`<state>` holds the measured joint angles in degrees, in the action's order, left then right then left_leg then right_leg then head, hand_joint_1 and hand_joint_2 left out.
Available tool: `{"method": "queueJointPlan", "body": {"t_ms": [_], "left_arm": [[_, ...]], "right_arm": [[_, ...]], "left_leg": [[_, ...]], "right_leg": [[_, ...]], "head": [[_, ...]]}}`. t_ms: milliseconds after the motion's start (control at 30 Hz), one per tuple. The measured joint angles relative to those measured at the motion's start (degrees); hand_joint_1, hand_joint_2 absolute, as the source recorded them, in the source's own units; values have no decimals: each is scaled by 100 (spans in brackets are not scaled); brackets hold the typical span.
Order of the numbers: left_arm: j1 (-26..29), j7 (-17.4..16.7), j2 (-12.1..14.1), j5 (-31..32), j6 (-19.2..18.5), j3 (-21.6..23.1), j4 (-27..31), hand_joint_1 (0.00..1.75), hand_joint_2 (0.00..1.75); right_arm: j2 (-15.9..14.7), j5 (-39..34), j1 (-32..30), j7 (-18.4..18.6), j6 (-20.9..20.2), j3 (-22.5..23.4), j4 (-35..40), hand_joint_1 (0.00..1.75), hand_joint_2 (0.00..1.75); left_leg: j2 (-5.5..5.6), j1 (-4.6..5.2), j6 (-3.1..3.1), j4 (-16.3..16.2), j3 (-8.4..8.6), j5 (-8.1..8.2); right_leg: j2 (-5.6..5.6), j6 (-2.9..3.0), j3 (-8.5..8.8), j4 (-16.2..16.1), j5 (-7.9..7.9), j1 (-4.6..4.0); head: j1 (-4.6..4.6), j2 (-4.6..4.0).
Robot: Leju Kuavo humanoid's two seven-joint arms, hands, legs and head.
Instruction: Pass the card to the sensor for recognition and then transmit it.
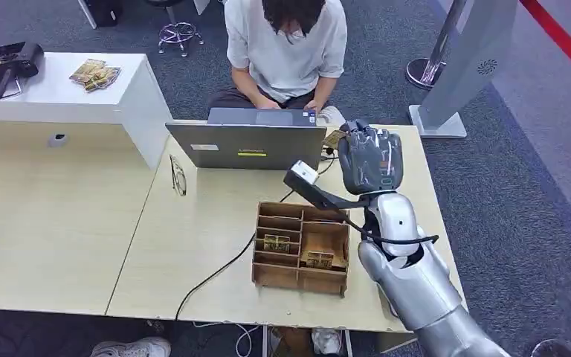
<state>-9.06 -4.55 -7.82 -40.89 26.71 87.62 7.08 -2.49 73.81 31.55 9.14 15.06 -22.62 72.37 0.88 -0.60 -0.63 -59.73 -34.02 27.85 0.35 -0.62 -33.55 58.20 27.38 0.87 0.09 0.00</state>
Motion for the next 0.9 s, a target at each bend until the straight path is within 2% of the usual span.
{"method": "queueJointPlan", "body": {"t_ms": [367,900], "left_arm": [[-102,-15,-28,164,-48,2,0,0,0],[-143,-105,-59,356,-151,2,2,0,0]], "right_arm": [[79,181,687,105,-227,22,-780,175,175],[149,662,1311,277,-472,-37,-1490,175,175]], "left_leg": [[2,0,2,-1,0,-3],[2,0,2,-1,0,-3]], "right_leg": [[-1,1,0,2,-1,0],[0,1,0,3,-1,0]], "head": [[-2,-2],[0,-2]]}}
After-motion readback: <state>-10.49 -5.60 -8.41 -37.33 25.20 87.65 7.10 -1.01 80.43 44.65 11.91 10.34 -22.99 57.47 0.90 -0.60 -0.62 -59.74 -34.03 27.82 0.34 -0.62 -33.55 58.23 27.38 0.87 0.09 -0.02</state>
